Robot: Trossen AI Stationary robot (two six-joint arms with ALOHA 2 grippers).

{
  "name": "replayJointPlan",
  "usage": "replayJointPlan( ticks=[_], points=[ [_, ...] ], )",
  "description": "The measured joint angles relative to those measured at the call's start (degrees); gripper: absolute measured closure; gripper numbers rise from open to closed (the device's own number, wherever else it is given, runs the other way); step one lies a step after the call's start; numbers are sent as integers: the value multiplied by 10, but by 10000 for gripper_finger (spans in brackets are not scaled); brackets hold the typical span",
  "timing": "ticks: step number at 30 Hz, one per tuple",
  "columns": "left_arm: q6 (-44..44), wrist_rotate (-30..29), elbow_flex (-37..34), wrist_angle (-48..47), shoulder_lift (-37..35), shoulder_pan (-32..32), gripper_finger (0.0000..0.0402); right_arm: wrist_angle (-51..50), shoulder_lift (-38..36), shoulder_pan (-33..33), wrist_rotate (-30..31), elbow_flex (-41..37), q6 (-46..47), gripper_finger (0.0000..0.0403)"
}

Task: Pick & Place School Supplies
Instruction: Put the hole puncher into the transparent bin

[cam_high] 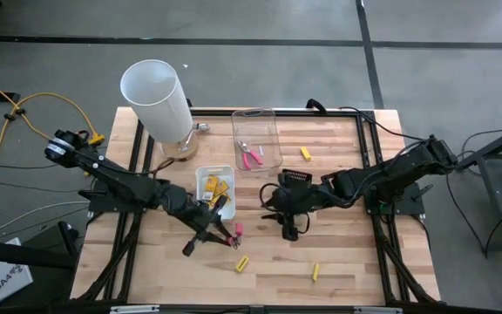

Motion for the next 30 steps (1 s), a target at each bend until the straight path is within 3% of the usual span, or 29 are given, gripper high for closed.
replayJointPlan(
  ticks=[6,15,30],
  points=[
    [0,44,0,50,0,15,355,68,16,1,-15,0,-90,270],
    [12,42,0,77,0,16,355,186,49,-1,-10,0,-167,270],
    [26,15,0,80,-1,35,355,231,49,-3,-25,-1,-188,270]
  ],
)
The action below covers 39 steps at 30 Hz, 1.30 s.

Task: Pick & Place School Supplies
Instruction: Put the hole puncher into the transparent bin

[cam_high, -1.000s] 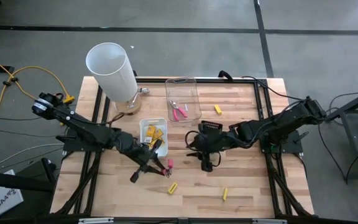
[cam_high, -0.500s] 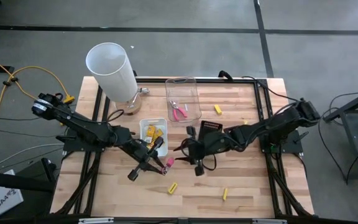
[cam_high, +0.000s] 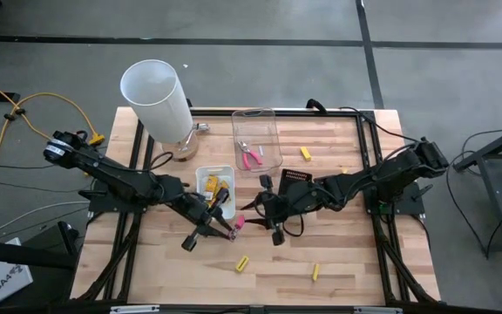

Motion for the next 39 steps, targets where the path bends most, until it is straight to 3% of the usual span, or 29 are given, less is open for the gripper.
replayJointPlan(
  ticks=[5,17,26,39],
  points=[
    [0,-33,0,-2,2,4,358,16,-1,-1,7,2,1,270],
    [14,-32,0,-2,2,4,359,27,-1,0,33,2,-4,271],
    [12,-31,0,1,1,4,356,27,-1,0,38,2,-3,328],
    [13,-30,0,1,1,4,341,26,-1,0,44,1,2,337]
  ],
)
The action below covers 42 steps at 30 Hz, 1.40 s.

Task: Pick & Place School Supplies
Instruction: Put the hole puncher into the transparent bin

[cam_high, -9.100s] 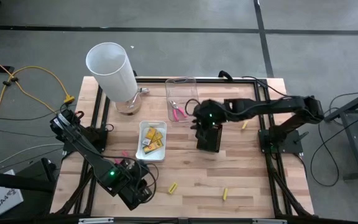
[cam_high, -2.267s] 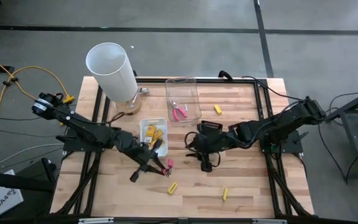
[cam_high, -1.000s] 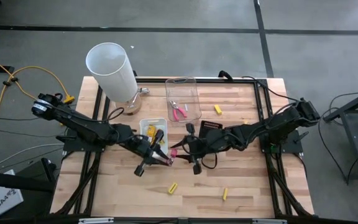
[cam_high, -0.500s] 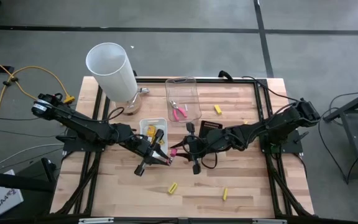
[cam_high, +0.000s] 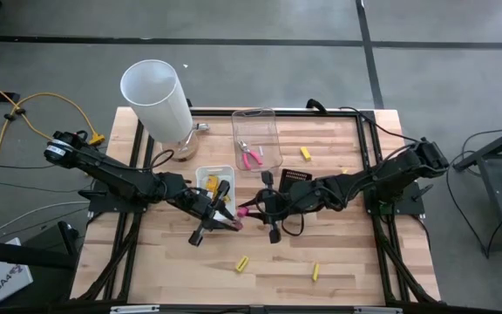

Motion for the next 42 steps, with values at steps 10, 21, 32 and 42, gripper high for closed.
replayJointPlan(
  ticks=[10,21,32,42],
  points=[
    [0,13,0,-22,0,-1,262,-3,0,2,-6,0,0,364],
    [-1,-3,0,-43,0,-23,256,-33,-7,20,69,0,0,365],
    [-2,-74,0,-68,0,-92,255,-135,-17,-93,93,0,109,365],
    [-4,-122,0,-68,0,-135,255,-197,-5,-311,-72,0,184,365]
  ],
)
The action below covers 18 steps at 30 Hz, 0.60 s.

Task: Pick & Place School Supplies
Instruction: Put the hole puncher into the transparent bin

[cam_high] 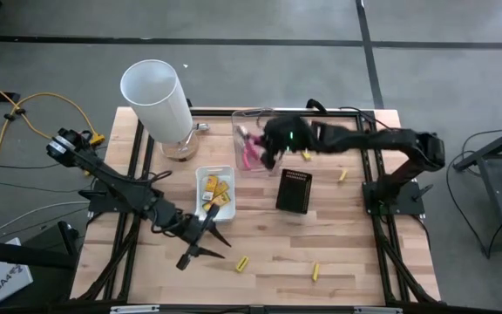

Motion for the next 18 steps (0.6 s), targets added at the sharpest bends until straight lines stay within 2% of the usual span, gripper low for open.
replayJointPlan(
  ticks=[3,8,13,18],
  points=[
    [0,-1,0,-1,0,-6,255,1,33,-44,-51,0,15,364],
    [-6,-1,0,-2,0,-8,255,-4,111,-70,-83,0,37,363],
    [-14,-2,0,-2,0,-8,255,-7,144,-87,-66,0,72,363],
    [-15,-2,0,-3,0,-8,255,-31,146,-101,-50,0,88,365]
  ],
)
